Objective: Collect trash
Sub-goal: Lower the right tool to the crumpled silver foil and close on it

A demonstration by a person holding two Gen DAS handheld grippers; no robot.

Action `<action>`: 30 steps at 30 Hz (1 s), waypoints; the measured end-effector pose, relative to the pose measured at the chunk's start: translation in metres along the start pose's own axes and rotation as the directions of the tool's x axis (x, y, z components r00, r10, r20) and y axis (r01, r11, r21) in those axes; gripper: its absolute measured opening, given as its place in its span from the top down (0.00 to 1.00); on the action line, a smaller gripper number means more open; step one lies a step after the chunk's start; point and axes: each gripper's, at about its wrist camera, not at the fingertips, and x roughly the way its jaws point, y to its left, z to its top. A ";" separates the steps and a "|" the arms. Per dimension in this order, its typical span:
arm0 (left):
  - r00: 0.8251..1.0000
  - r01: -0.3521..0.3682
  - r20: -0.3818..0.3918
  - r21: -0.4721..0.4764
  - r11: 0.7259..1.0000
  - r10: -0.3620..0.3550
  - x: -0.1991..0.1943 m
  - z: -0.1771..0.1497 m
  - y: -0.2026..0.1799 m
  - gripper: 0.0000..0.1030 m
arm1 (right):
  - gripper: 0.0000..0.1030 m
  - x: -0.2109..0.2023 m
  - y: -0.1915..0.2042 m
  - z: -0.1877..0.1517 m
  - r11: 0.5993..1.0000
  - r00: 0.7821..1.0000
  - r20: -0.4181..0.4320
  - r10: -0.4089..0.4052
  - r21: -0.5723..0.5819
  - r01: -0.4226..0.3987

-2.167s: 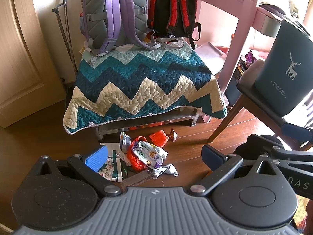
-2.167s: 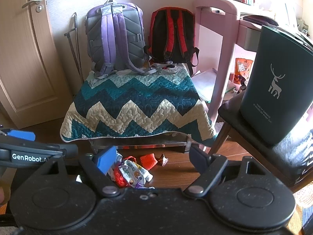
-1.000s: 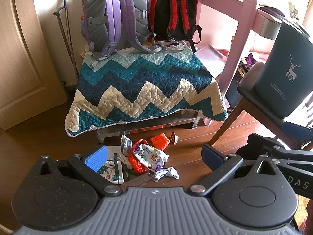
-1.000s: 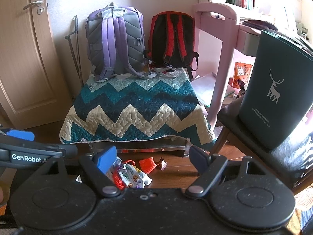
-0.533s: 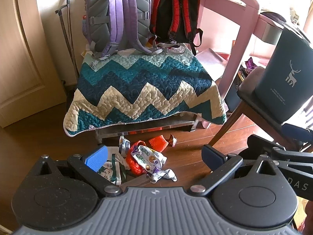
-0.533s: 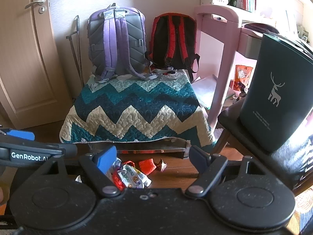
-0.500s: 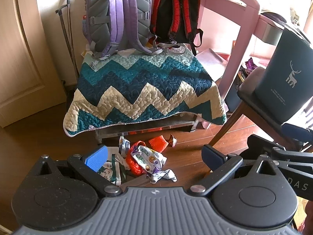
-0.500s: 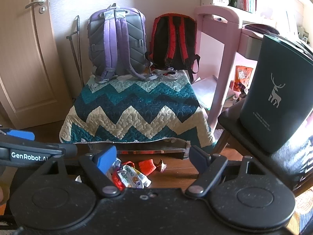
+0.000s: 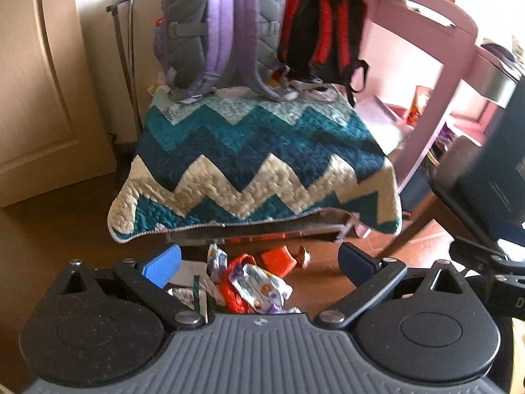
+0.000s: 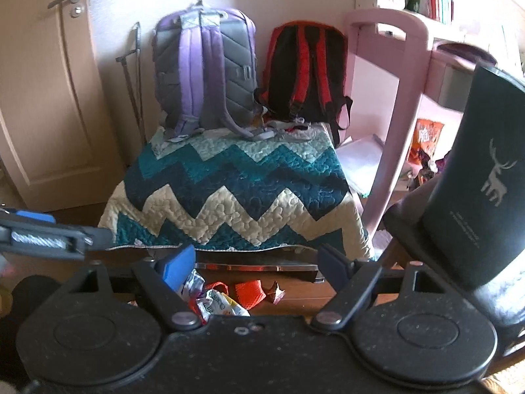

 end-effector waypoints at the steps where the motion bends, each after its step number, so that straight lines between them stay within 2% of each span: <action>1: 1.000 -0.006 -0.001 -0.009 1.000 0.006 0.009 0.004 0.007 0.00 | 0.21 0.011 -0.004 0.001 1.000 1.000 -0.010 0.002 0.014 -0.002; 5: 0.999 -0.034 -0.032 -0.060 0.998 0.032 0.052 0.016 0.035 0.00 | 0.21 0.054 -0.014 0.006 0.998 0.999 -0.043 0.028 0.050 -0.026; 10: 0.992 -0.078 -0.104 -0.085 0.993 0.069 0.117 0.018 0.059 0.00 | 0.21 0.112 -0.019 0.005 0.999 0.997 -0.068 0.031 0.020 -0.030; 14: 0.981 -0.093 -0.181 -0.102 0.990 0.073 0.167 0.013 0.065 0.00 | 0.21 0.163 -0.017 -0.010 0.998 0.990 -0.130 0.062 -0.025 -0.065; 16: 0.973 -0.096 -0.219 -0.100 0.990 0.072 0.192 0.009 0.063 0.00 | 0.21 0.187 -0.012 -0.024 0.995 0.980 -0.187 0.068 -0.055 -0.079; 18: 0.960 -0.107 -0.267 -0.093 0.990 0.078 0.219 0.004 0.058 0.00 | 0.21 0.212 -0.007 -0.040 0.992 0.964 -0.252 0.087 -0.064 -0.106; 24: 0.925 -0.081 -0.376 -0.049 0.996 0.056 0.296 -0.015 0.033 0.00 | 0.21 0.283 0.006 -0.086 0.988 0.908 -0.414 0.067 -0.101 -0.119; 30: 0.862 -0.086 -0.507 -0.121 0.989 0.013 0.375 -0.032 0.027 0.00 | 0.22 0.348 0.029 -0.140 0.941 0.822 -0.566 0.060 -0.242 -0.235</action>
